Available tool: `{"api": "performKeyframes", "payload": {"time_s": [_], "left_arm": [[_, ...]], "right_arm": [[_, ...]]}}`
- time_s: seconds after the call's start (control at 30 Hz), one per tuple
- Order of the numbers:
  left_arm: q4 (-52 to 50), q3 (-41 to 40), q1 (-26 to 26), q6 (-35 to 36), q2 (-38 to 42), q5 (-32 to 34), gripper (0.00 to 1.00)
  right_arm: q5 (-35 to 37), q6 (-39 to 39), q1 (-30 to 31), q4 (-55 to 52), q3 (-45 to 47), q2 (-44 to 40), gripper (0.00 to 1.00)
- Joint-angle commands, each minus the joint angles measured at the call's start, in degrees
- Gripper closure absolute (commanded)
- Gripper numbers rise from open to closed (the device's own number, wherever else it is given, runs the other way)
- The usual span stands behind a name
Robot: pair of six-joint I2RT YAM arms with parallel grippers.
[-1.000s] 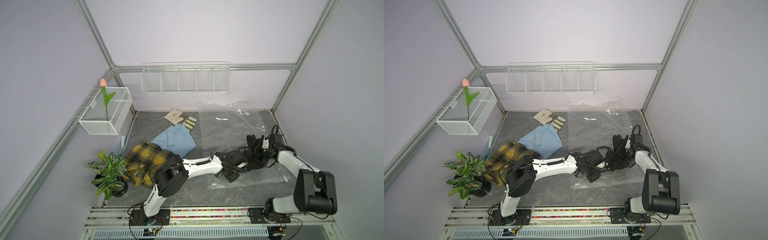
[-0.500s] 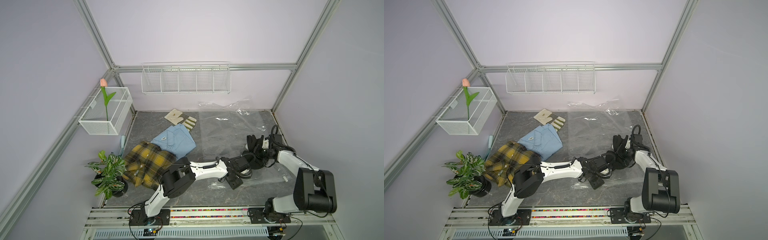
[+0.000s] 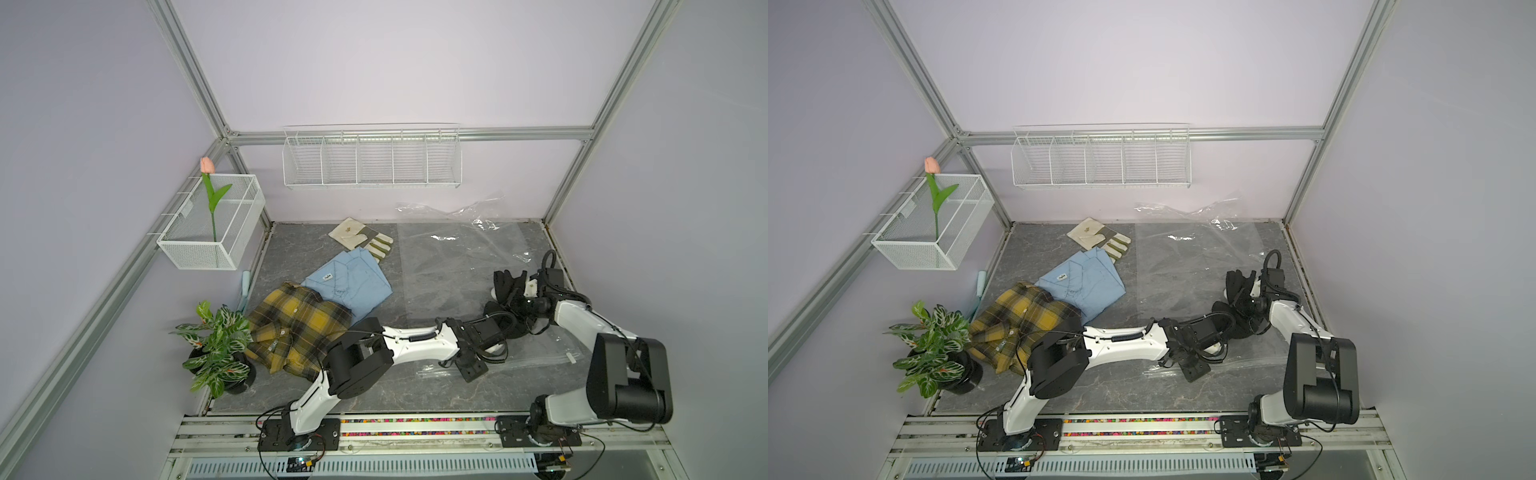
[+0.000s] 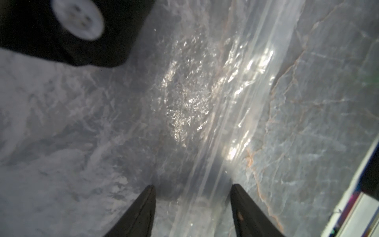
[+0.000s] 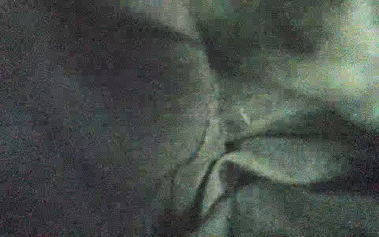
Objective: Place the folded shirt into the vacuum bag
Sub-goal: Open the vacuum bag at the center of the board.
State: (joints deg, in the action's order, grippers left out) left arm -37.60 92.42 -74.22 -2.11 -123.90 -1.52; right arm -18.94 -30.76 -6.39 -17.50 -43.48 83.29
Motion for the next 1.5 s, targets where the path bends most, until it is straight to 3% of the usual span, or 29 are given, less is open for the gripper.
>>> {"api": "performKeyframes", "payload": {"time_s": [0.0, 0.2, 0.5, 0.93, 1.07, 1.17, 1.27, 1.47], "left_arm": [[-1.5, 0.9, 0.2, 1.7, -2.2, 0.8, 0.46], [-1.5, 0.8, 2.4, 1.6, 0.9, 1.0, 0.69], [-0.3, -0.2, 4.9, 0.7, 2.7, -2.1, 0.85], [2.5, -5.5, 5.2, 0.6, 2.0, 1.7, 0.84], [3.9, -6.0, 5.7, -0.1, 2.9, 1.3, 0.92], [4.9, -5.7, 6.2, -1.4, 4.1, 0.2, 1.00], [5.6, -5.5, 7.1, -2.9, 5.7, -0.3, 1.00], [5.2, -4.5, 9.2, -4.9, 8.6, -0.9, 1.00]], "right_arm": [[0.5, 1.1, -0.6, 0.1, 0.7, 0.7, 0.93], [0.7, 1.2, -0.7, 0.0, 0.7, 0.5, 0.93], [0.7, 1.2, -0.7, 0.3, 0.8, 0.8, 0.93], [0.6, 1.3, -0.8, 0.4, 0.8, 1.2, 0.93], [-0.2, 1.2, -0.8, -0.1, 0.1, 1.1, 0.93], [-1.2, 1.2, -0.4, -4.8, -2.4, -3.0, 0.93], [-0.6, -0.2, 1.3, -10.8, -5.5, -9.6, 0.93], [3.8, 4.4, 7.3, -24.1, -11.0, -18.6, 0.93]]}}
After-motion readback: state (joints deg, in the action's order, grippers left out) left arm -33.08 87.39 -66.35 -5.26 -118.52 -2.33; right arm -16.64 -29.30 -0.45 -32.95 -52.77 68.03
